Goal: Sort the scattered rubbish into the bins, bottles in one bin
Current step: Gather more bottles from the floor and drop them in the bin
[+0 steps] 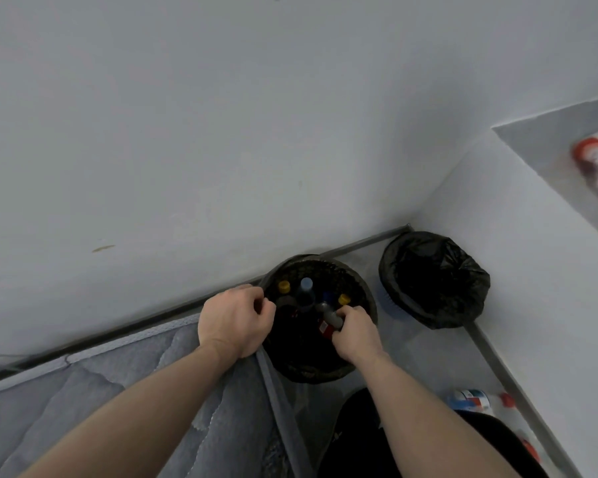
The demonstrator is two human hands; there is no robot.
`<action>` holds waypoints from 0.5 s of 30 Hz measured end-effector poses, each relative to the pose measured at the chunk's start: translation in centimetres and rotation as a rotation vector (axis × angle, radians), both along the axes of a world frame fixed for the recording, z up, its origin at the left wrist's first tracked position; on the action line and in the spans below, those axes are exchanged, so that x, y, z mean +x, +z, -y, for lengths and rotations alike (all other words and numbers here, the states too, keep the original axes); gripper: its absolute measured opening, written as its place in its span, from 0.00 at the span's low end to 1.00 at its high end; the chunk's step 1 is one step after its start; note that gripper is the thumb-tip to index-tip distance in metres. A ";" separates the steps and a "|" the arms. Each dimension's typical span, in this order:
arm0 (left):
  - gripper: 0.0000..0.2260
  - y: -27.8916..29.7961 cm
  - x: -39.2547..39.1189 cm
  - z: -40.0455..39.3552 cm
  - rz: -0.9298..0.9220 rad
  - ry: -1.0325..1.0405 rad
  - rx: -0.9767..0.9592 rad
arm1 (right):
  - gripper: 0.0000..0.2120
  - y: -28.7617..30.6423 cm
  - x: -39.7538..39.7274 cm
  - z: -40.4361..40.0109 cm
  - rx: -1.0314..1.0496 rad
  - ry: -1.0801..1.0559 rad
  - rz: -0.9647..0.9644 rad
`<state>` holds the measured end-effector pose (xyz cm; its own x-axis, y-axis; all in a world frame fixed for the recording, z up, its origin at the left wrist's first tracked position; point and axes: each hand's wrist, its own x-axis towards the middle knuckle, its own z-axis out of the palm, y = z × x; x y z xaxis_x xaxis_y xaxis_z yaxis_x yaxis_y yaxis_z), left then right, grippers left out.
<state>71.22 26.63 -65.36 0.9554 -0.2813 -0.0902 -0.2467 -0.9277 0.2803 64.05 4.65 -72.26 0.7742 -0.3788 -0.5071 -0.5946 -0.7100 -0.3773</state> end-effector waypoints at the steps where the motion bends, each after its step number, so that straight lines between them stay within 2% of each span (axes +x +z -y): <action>1: 0.16 0.1 0.0 0.0 -0.005 0.006 0.003 | 0.19 0.6 -0.1 -0.2 0.004 0.009 0.008; 6: 0.16 0.4 -0.2 -0.2 -0.041 0.003 0.003 | 0.25 4.7 -1.2 -0.4 -0.005 0.024 0.084; 11: 0.14 1.1 -0.1 -0.3 -0.072 -0.104 0.065 | 0.27 10.7 -5.2 0.4 -0.096 0.065 0.186; 13: 0.14 1.9 0.0 0.1 -0.105 -0.190 0.152 | 0.27 13.1 -7.6 1.6 -0.157 0.031 0.249; 15: 0.16 2.7 0.0 1.8 -0.057 -0.318 0.278 | 0.27 15.1 -10.2 3.2 -0.190 -0.036 0.302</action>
<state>71.19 24.86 -62.69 0.8163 -0.5186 -0.2543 -0.5240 -0.8501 0.0515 53.89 1.42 -57.12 0.8626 -0.4743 -0.1757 -0.5026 -0.7646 -0.4034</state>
